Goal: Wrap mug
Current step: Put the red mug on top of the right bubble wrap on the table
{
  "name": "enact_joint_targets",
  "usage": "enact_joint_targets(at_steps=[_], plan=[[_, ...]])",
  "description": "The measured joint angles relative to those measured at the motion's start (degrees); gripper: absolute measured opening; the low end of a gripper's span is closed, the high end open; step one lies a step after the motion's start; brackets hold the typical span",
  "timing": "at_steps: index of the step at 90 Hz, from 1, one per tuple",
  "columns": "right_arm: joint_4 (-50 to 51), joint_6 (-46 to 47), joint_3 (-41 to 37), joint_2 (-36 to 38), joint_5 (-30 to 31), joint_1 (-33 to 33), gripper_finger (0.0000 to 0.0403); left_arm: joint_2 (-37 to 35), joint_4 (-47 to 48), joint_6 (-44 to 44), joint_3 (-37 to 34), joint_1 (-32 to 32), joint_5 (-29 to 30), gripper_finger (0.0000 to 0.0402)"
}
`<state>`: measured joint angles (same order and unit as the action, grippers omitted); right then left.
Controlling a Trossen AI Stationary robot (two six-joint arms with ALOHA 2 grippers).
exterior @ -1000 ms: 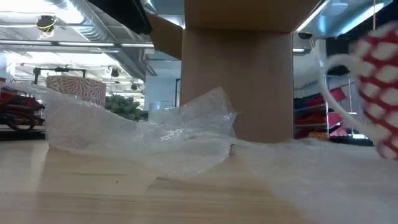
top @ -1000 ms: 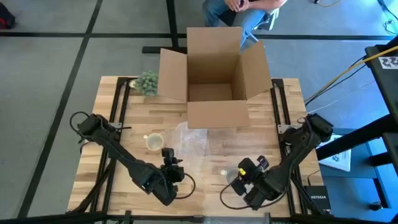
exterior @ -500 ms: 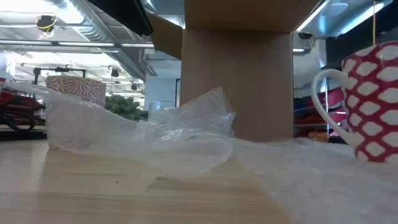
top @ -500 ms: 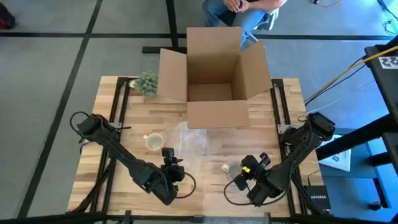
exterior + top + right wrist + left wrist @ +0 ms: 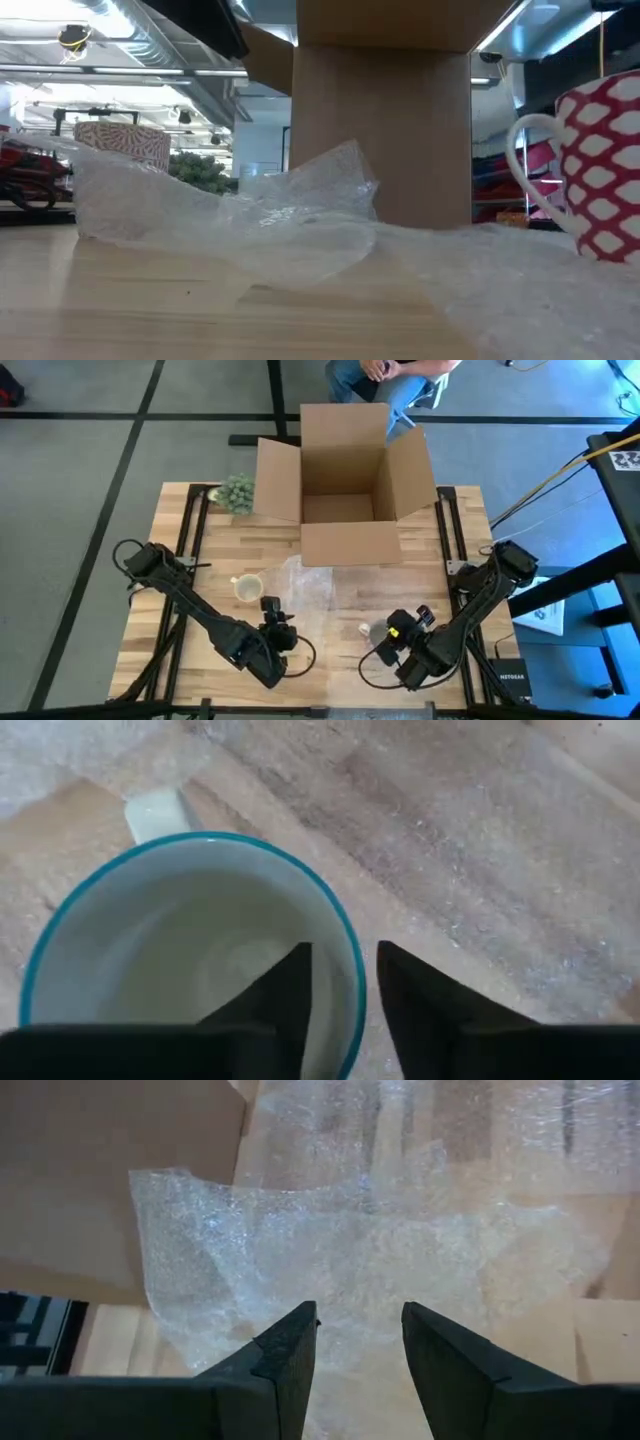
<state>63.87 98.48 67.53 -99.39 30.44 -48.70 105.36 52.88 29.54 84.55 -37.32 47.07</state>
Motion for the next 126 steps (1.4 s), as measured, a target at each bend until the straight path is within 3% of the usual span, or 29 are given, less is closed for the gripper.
enact_joint_targets(at_steps=[29, 41, 53, 83, 104, 126], plan=[[-0.95, -5.46, 2.18, 3.26, -3.21, -0.09, 0.0199, 0.00, -0.07, -0.01, 0.02, 0.18, -1.38, 0.0134], [-0.59, -9.99, 5.17, 4.88, -3.62, -0.63, 0.0206, 0.02, -1.42, -1.25, 0.02, 1.50, -7.57, 0.0134], [-0.89, -14.81, 7.32, 5.09, -3.13, -2.06, 0.0207, 0.02, -8.72, -5.08, 0.02, 3.38, -12.98, 0.0134], [-4.47, -14.91, 7.87, 4.74, 0.84, -7.06, 0.0207, 4.94, -28.45, -15.37, 0.11, 7.46, -29.91, 0.0134], [-7.25, -14.95, 7.80, 3.89, 2.68, -7.96, 0.0207, 12.34, -31.73, -15.16, 0.09, 9.95, -25.07, 0.0134], [-7.28, -16.98, 7.80, 3.80, 4.38, -7.94, 0.0207, 17.28, -38.95, -19.15, 0.02, 14.36, -28.24, 0.0134]])
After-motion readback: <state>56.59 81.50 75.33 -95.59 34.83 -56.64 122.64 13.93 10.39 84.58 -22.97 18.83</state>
